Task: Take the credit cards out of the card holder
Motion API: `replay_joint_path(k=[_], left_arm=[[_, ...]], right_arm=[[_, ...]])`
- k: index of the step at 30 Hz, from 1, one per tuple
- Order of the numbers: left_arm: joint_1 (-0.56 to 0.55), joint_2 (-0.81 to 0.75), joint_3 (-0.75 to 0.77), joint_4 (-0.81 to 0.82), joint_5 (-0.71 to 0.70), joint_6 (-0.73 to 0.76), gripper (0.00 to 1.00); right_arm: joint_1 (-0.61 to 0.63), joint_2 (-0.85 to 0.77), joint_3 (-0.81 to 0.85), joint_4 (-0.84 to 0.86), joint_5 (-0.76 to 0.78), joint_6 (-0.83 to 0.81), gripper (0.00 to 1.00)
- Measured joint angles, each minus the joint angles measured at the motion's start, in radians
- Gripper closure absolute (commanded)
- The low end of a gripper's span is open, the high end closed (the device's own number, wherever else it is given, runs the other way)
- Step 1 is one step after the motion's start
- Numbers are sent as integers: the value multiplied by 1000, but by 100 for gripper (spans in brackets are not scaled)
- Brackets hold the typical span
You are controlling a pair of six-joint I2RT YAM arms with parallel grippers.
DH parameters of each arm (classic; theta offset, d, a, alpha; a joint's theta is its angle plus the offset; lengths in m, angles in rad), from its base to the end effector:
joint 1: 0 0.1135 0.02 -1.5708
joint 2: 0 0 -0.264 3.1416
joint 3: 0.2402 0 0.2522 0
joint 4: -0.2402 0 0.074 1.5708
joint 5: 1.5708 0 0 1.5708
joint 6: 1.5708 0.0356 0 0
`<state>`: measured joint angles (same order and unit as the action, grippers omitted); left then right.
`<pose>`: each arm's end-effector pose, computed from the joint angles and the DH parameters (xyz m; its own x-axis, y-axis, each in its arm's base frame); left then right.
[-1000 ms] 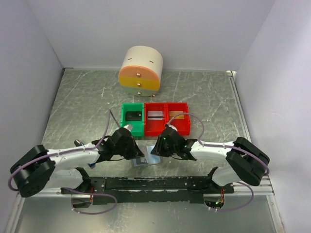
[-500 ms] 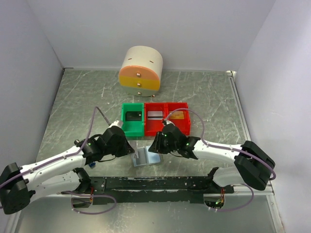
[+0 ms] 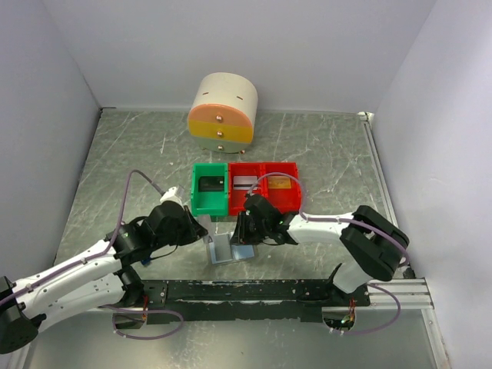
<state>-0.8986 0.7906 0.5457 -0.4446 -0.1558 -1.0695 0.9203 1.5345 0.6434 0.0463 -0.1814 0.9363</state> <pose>0.1106 -0.1301 0.2305 -0.8029 -0.3824 -0.4574 -0.0117 0.7772 -0.6292 0.1665 0.2294 0.1430 -0.9572 0.0502 -0.2849 -0.1422 0.7759 0.6146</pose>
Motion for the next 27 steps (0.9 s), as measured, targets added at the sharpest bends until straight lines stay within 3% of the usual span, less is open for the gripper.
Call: replay_joint_path(k=[5,16,22,27], left_arm=[[0,0,-5,75,24,79,92],[15,43,-6,214,180,240,91],[247,-13,-66,290,415,254,92],[374,-40,-122,381,638,253,92]], right_arm=[[0,-22,11,-68,50,-29,69],[-5,-417,-111,-30,232,-37,34],[-74,-540,-130,-101,301,-61,31],[-238,-601,-161,-89,138,-88,30]])
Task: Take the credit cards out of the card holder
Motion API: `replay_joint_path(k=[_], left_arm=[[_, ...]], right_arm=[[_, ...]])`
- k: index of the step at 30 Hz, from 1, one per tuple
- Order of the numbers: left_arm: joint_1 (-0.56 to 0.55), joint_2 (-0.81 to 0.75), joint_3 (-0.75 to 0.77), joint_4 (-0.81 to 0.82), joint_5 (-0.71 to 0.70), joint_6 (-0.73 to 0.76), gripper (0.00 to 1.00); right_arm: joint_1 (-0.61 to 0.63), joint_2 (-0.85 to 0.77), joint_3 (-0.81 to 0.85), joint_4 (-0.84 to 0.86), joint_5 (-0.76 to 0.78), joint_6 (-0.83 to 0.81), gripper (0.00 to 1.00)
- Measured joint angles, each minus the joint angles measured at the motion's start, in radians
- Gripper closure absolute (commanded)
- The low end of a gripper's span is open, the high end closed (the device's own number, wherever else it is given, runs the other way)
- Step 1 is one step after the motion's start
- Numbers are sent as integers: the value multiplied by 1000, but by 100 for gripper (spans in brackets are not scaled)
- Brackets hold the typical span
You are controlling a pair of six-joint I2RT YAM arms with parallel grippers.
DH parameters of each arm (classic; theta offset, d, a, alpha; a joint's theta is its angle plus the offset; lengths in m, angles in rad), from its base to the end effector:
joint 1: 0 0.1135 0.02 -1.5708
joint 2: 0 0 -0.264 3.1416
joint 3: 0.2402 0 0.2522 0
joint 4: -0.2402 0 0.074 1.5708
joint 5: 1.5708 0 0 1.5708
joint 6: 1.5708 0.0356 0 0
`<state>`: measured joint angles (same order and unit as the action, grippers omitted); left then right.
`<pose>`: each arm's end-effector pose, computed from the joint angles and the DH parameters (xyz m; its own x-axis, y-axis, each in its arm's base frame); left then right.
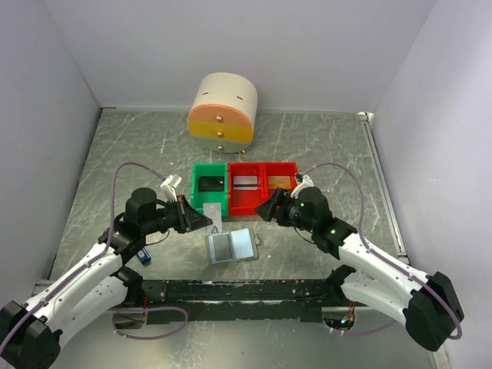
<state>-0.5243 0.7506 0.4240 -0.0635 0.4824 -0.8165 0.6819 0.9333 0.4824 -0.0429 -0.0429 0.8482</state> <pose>0.1439 -0.1023 0.2317 -0.8193 -0.2720 -0.5048 0.3181 0.5168 -0.7948 0.1590 0.1310 0.2210 -0.7377 0.3664 -0.5671 -0.1598 0.7213 0.6739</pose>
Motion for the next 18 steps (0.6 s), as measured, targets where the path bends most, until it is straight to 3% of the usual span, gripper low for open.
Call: replay_joint_path(k=[5,10,14,18], left_arm=[[7,-2,-26,173,173,-42,90],[7,21,-111,448,264,-172,88],[8,86,-177,653,304,-290,88],[8,92,-187,728,320,-333,90]], right_arm=[[-65,-61,-97,166,-228,36,41],[-64,-38,-109,374,-402,99,43],[-50,-16,-107,494,-481,133,43],[-9,23,-72,529,-523,136,47]])
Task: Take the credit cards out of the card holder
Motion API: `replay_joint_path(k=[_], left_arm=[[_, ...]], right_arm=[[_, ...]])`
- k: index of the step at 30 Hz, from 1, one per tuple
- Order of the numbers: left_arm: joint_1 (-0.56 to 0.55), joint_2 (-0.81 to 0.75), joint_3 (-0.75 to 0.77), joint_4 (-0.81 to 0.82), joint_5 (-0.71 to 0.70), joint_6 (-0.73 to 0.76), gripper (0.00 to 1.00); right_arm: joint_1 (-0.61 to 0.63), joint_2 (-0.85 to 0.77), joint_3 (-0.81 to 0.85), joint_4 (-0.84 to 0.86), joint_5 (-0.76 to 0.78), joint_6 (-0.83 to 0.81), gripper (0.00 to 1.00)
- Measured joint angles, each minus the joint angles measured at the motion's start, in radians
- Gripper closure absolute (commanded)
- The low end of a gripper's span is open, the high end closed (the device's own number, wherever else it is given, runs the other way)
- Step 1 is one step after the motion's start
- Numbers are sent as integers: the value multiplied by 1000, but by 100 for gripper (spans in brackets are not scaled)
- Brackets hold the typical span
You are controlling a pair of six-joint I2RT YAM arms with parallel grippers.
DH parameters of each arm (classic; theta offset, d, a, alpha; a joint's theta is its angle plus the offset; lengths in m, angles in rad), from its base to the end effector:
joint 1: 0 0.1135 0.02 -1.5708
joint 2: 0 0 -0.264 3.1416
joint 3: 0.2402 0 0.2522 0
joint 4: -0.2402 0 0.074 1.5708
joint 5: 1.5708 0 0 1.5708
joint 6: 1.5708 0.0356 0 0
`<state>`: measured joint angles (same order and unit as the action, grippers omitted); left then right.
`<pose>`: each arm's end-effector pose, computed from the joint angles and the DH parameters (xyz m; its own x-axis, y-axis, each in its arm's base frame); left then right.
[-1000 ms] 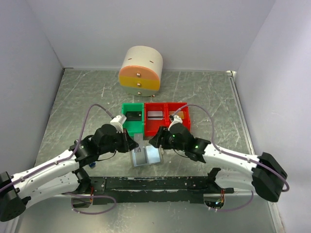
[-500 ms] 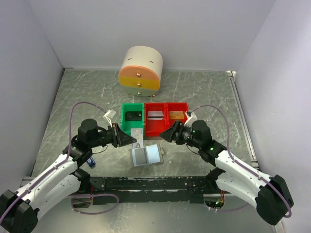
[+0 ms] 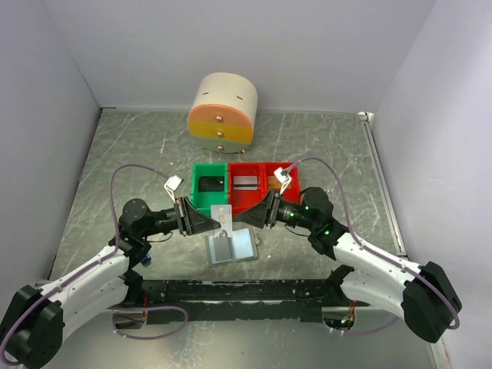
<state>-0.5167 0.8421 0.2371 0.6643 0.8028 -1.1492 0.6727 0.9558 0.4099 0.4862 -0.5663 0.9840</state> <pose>0.1424 -0.1104 0.2263 -0.8617 -0.2394 -0.4474 0.4429 0.0753 -0.8934 0.1540 0.1471 0.2470 -0.8125 0.2512 -0.5260 -0.4842 0.2116 0.8490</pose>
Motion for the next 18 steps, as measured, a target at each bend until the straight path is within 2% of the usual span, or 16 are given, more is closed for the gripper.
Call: replay_joint_path(k=[9,18], left_arm=[[0,-50,54,-64,8,44,92],[0,-66,63,-140,13,83,92]], right_arm=[[133,127,22,123,-13,27,56],[149,156,22,214,6,63,59]])
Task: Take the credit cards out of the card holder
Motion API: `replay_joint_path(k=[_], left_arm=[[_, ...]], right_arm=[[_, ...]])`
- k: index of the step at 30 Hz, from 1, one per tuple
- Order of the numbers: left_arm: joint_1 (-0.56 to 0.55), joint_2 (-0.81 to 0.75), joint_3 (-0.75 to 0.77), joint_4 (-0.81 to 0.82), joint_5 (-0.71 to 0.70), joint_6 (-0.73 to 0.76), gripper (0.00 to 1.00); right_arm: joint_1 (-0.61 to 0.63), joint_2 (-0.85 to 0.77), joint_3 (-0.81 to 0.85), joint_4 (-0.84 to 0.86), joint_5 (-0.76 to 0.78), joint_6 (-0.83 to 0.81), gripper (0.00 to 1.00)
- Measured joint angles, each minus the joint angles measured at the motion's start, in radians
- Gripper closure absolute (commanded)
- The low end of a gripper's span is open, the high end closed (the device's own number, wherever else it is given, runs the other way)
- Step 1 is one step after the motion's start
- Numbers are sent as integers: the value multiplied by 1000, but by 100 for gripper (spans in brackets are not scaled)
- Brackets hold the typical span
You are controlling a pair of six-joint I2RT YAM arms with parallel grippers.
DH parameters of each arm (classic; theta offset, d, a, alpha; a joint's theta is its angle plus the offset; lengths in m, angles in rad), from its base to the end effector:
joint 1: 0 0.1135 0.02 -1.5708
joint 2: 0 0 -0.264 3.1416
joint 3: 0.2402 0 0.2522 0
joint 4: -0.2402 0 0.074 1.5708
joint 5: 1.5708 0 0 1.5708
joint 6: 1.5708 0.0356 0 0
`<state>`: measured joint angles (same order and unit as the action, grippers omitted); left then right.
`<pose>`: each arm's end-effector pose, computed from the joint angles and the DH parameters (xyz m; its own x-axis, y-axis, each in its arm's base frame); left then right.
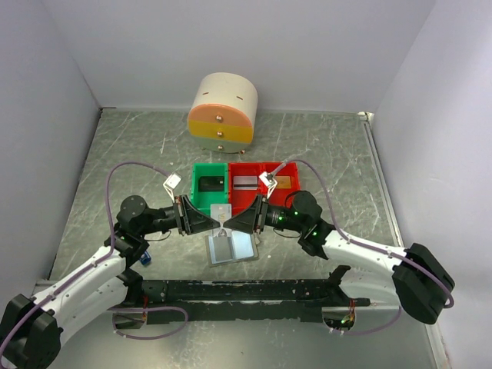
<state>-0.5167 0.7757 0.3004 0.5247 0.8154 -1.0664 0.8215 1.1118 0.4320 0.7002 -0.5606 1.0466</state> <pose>0.1394 -0.1090 0.2445 -0.8292 -0.2192 -0.5142 0.5068 0.0931 -0.8570 0.1465 0.1852 0.2450 -0.8433 0.1699 -0.5098 -0.5036 0.0810 0.8601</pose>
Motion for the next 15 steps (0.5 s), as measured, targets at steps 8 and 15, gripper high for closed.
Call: replay_joint_path(k=[8,15], left_arm=[[0,-4,0,-15,6,9,92],[0,-4,0,-12,16,8,92]], right_arm=[[0,-6,5,14,3,6,72],[0,34,1,96,-1,51,86]])
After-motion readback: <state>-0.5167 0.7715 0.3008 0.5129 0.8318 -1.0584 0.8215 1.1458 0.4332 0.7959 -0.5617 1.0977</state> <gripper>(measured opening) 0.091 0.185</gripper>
